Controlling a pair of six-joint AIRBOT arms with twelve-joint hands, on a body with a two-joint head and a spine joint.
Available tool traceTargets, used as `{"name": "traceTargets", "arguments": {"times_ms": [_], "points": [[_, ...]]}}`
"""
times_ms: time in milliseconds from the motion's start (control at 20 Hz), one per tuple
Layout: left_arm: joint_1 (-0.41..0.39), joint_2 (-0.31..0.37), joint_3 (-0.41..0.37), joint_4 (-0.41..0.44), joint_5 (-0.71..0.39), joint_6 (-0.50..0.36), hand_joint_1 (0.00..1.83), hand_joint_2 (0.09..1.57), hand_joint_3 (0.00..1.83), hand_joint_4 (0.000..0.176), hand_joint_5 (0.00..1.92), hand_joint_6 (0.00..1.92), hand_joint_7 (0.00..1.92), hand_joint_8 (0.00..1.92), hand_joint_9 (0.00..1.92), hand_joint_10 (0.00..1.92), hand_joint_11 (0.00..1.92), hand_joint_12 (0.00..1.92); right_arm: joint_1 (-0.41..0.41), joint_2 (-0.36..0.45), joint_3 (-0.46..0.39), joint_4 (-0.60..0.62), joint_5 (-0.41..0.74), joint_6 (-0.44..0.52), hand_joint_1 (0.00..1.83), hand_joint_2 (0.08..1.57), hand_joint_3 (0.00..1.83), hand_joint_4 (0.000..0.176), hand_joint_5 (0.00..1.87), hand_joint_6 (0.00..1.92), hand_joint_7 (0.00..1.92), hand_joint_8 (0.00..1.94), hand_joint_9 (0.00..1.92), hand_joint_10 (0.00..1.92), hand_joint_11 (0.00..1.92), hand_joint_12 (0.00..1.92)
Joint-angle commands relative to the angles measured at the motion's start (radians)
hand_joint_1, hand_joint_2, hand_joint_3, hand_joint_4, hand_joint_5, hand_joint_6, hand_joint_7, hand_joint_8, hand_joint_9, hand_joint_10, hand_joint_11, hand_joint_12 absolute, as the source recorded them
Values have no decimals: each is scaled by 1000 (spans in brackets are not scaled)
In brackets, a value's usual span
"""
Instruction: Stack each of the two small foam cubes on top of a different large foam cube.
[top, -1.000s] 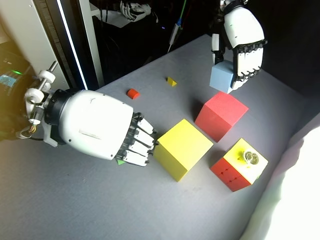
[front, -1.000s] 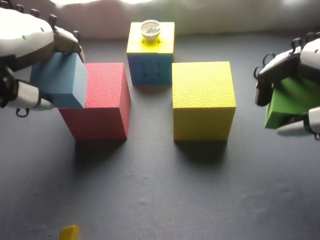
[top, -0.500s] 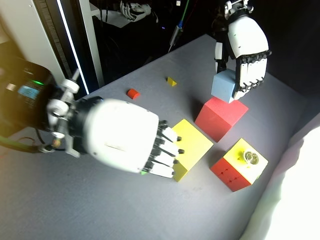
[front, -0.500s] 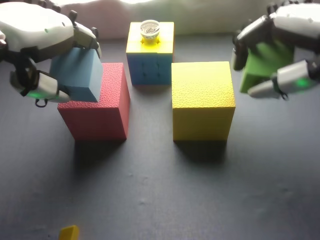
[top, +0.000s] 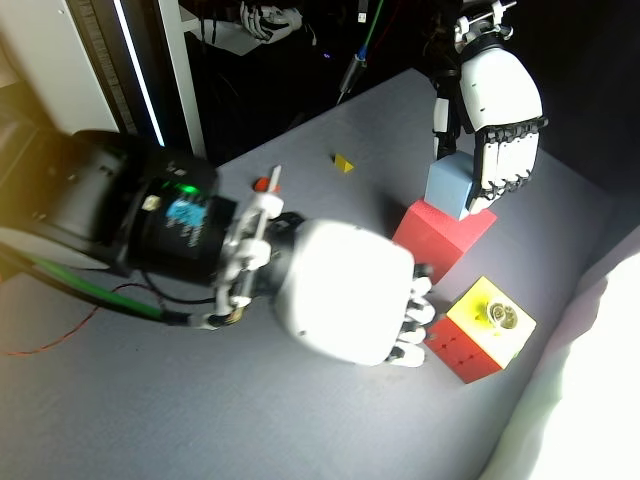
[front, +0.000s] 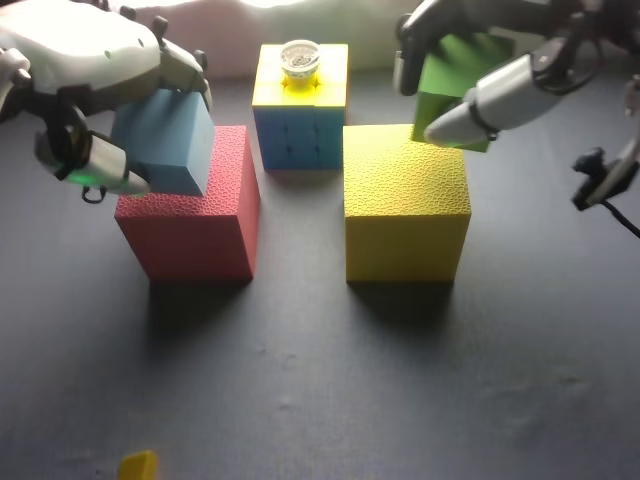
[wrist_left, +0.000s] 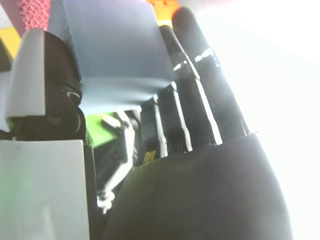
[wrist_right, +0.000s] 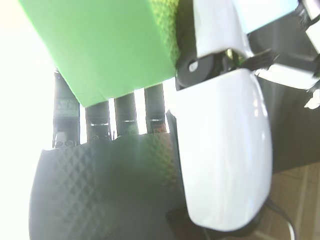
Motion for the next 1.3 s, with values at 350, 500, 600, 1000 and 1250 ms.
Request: {"name": "traceTargets", "arguments": {"times_ms": [350, 500, 600, 1000, 1250], "points": [[-7, -11, 30, 24, -30, -10, 1225, 1172, 0, 0, 1009, 801, 766, 1445, 792, 663, 568, 985, 19, -43, 4, -2, 61, 20, 1364, 1159, 0, 0, 848, 953, 919, 1202, 822, 1417, 525, 1604], [2, -18, 32, 24, -28, -16, 1245, 1151, 0, 0, 1062, 681, 805, 1415, 831, 639, 596, 992, 20, -65, 8, 0, 55, 32, 1350, 1197, 2, 0, 780, 1065, 839, 1312, 740, 1488, 460, 1621], [8, -21, 32, 24, -25, -19, 1240, 1152, 1, 0, 1065, 702, 788, 1415, 831, 607, 596, 966, 33, -83, 18, 3, 25, 41, 1351, 1195, 0, 0, 784, 1058, 843, 1305, 745, 1482, 479, 1615], [20, -36, 32, 24, -24, -27, 1244, 1150, 1, 0, 1074, 681, 789, 1419, 816, 659, 611, 954, 35, -127, 84, 10, -24, 87, 1359, 1170, 0, 0, 854, 952, 910, 1228, 765, 1475, 409, 1682], [19, -45, 39, 24, -24, -28, 1218, 1178, 2, 0, 985, 844, 757, 1457, 803, 651, 579, 996, 21, -144, 102, 10, -29, 86, 1360, 1169, 1, 0, 845, 963, 901, 1234, 786, 1464, 453, 1652]]}}
